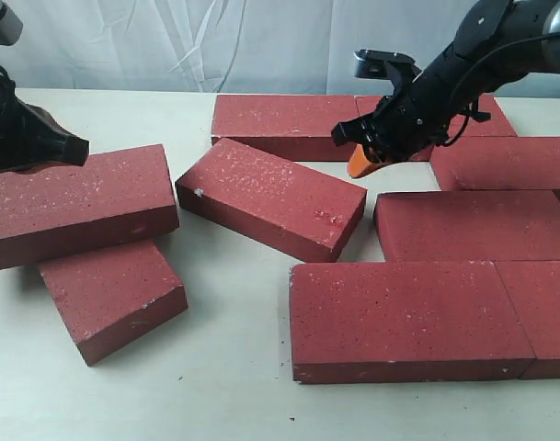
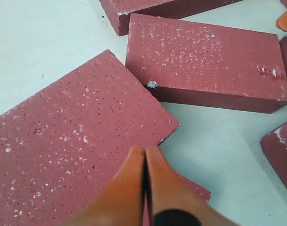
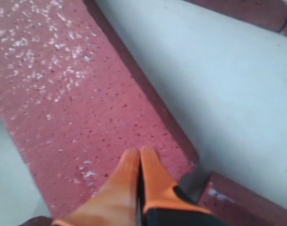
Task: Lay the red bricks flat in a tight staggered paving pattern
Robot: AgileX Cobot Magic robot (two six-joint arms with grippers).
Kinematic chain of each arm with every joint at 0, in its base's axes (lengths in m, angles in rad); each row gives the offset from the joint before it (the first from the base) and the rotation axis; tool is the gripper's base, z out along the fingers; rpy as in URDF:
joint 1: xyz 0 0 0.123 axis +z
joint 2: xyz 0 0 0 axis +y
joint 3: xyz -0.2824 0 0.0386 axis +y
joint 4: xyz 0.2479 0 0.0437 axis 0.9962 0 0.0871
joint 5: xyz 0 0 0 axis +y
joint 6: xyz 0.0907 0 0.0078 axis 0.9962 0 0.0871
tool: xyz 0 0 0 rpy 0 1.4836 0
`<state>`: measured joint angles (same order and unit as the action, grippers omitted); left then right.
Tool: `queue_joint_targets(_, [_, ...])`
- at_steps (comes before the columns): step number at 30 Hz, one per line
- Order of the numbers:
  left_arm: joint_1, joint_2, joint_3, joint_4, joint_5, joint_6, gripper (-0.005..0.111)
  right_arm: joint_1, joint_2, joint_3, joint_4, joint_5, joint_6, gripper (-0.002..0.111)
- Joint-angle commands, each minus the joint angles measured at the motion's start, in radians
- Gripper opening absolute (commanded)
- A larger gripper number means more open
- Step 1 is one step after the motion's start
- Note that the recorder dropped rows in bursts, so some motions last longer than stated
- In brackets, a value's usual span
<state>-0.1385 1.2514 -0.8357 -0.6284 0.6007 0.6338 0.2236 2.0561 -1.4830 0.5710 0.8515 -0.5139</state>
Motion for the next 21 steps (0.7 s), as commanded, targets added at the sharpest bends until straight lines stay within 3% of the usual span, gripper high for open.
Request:
queue_joint_targets(1, [-0.006,0.006,-0.006,0.012,-0.001,0.002,0.000,0.030,-0.008,-0.064,0.052,0.281,-0.124,-0.001])
queue_joint_targets(3, [-0.006,0.006,-0.006,0.012,0.002,0.002,0.000,0.071,-0.016,-0.064,0.022,0.370,-0.160,-0.001])
queue_joint_targets(8, [-0.006,0.006,-0.006,0.012,0.021,0.002,0.000,0.202,0.001,-0.064,-0.035,0.345,-0.197,-0.001])
queue_joint_targets(11, [-0.006,0.006,-0.006,0.016,0.021,0.002,0.000,0.274,0.029,-0.064,-0.183,0.314,-0.190,-0.001])
queue_joint_targets(14, [-0.006,0.006,-0.006,0.016,0.021,0.002,0.000,0.304,0.049,-0.064,-0.284,0.257,-0.126,-0.001])
queue_joint_targets(21, [-0.006,0.006,-0.006,0.016,0.021,0.002,0.000,0.305,0.071,-0.064,-0.300,0.148,-0.097,-0.001])
